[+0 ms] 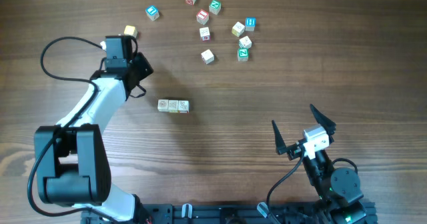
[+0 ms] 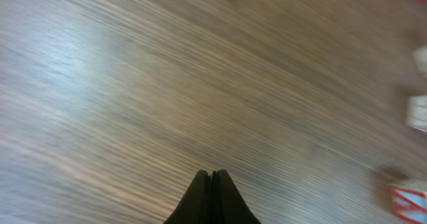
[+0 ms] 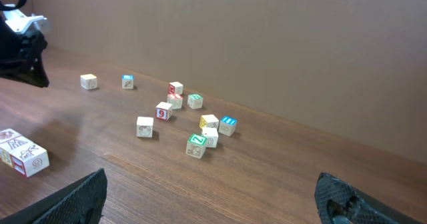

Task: Form a horizontal line
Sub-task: 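Retract the left arm to the left side of the table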

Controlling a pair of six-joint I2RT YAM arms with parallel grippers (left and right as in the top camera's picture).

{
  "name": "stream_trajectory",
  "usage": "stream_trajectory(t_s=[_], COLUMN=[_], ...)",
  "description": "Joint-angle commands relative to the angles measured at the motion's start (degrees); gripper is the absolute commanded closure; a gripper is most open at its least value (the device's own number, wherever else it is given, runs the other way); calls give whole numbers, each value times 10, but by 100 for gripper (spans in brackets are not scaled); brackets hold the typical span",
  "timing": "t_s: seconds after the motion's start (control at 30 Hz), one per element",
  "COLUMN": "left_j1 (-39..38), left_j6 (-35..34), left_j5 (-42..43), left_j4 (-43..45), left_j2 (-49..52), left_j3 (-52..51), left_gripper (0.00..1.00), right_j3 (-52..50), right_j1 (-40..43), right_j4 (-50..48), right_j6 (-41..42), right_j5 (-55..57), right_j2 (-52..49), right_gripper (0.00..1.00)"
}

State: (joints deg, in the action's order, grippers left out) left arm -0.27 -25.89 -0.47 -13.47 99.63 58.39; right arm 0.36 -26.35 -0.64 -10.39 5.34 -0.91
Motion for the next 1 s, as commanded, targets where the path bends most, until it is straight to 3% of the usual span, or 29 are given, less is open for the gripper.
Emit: stream_trajectory(t_s=[0.0,0.1,0.23,0.27,0.33,0.37,0.5,0.97], left_j1=[-3,11,109,124,167,190,226,229], left_j6=[-3,-3,-3,-3,-3,-3,-3,-3], left_j5=[77,23,6,3,4,4,4,4], left_j4=[-24,-2,76,78,78,58,21,21], left_j2=[7,7,7,7,7,7,7,7], left_j3=[9,10,10,10,10,10,10,10], left_gripper=[96,96,95,88,60,0,0,0], right_j3=[0,0,0,0,0,0,0,0], right_j1=[0,0,0,0,0,0,0,0], right_j4=[-2,-2,-2,-2,-2,-2,-2,-2], right_j6=[-1,-1,-1,-1,-1,-1,-2,-2], right_j5=[-3,-3,-3,-3,-3,-3,-3,-3], right_j2=[3,3,3,3,3,3,3,3], right_gripper=[0,0,0,0,0,0,0,0])
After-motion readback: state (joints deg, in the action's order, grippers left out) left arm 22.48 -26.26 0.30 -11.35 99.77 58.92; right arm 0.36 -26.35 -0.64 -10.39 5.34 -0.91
